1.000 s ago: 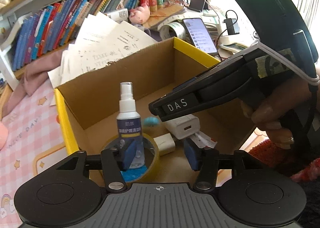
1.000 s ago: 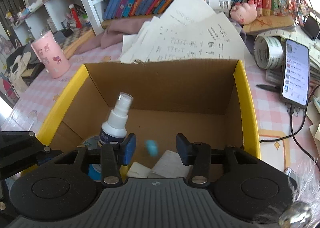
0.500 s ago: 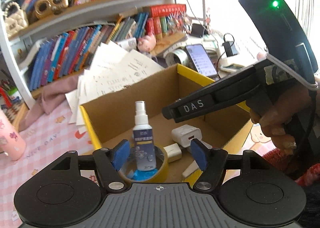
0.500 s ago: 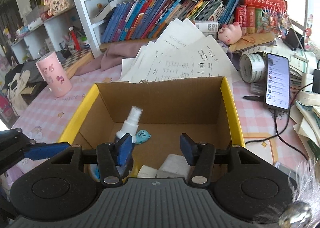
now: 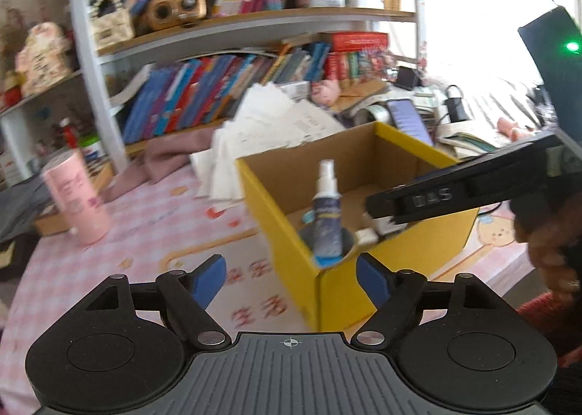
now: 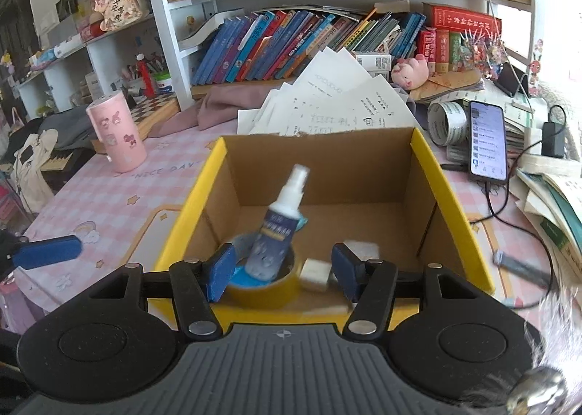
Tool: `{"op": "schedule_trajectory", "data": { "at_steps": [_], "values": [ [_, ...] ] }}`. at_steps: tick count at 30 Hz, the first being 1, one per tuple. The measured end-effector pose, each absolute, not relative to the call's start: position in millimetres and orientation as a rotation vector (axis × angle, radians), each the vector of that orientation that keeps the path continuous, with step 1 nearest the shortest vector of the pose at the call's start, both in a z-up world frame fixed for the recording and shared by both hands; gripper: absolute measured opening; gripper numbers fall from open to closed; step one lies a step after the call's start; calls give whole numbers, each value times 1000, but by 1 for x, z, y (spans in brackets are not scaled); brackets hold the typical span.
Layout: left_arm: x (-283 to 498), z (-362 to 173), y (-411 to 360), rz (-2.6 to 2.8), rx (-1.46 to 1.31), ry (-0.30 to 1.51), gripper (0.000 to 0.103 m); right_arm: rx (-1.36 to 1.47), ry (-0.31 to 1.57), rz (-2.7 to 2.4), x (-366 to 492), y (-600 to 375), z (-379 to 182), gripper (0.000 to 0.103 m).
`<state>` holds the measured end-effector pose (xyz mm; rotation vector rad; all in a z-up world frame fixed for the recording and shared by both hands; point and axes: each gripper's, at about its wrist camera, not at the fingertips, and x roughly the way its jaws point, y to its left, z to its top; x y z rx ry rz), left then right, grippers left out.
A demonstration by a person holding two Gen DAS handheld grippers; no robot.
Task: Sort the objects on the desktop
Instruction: 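Withdraw both open tools up out of the yellow box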
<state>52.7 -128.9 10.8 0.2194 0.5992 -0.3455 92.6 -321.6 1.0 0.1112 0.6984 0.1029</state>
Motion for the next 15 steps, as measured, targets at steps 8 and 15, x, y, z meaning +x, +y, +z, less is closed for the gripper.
{"op": "schedule_trajectory", "data": {
  "at_steps": [8, 15],
  "values": [
    [5, 10, -77, -225, 175, 618, 91, 83, 707, 104, 38, -274, -3, 62],
    [-25, 3, -43, -202, 156, 660, 94, 101, 718, 86, -3, -244, -10, 63]
  ]
}}
